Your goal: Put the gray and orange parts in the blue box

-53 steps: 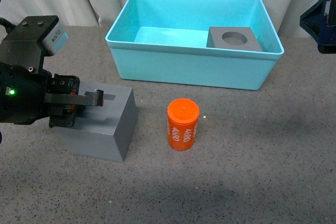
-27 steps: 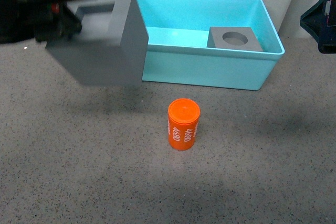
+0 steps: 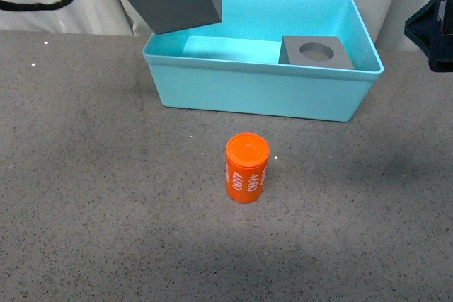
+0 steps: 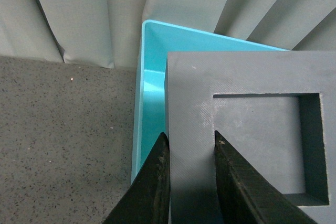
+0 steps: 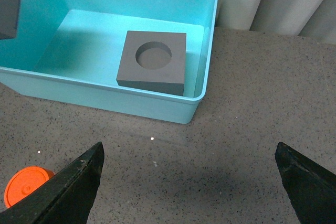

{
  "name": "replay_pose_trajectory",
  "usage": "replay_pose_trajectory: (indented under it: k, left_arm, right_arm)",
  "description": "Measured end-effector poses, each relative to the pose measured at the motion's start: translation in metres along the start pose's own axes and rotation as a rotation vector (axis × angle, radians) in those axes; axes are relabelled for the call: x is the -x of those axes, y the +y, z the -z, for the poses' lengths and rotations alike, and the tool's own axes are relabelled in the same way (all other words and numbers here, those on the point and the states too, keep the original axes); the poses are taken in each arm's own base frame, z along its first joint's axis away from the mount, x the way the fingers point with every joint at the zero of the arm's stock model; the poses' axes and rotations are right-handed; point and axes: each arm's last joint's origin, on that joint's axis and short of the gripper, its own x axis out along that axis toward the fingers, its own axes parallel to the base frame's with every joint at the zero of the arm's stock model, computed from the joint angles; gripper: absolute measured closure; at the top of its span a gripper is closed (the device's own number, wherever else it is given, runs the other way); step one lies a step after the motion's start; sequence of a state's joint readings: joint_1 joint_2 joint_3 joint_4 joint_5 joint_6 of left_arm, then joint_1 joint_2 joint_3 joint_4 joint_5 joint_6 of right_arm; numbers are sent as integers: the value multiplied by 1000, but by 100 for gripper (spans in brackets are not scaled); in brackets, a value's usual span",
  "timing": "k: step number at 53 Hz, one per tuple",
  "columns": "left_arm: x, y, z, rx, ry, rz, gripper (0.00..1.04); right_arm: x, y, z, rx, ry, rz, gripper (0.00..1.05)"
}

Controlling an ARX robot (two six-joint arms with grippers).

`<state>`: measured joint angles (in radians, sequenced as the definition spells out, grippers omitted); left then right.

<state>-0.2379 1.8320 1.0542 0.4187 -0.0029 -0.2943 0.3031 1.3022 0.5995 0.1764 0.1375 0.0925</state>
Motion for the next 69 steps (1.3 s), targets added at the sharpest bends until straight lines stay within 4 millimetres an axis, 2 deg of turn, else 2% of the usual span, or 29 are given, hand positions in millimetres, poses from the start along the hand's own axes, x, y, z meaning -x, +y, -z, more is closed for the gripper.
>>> replay_pose_trajectory:
  k: [16,31,47,63,69]
  left_arm:
    - [-31,14,21,-16,71,-16,87]
    - [-52,10,34,-63,152,-14,87]
    - [-61,5,44,-97,191,-21,87]
    - [-61,5,44,-97,188,-27,87]
    - [-61,5,44,-95,183,-24,73]
  right_arm:
    - [0,0,0,0,0,0,10]
    - [0,0,0,0,0,0,10]
    - [0,0,0,0,0,0,10]
    - [0,0,0,0,0,0,10]
    - [0,0,0,0,0,0,10]
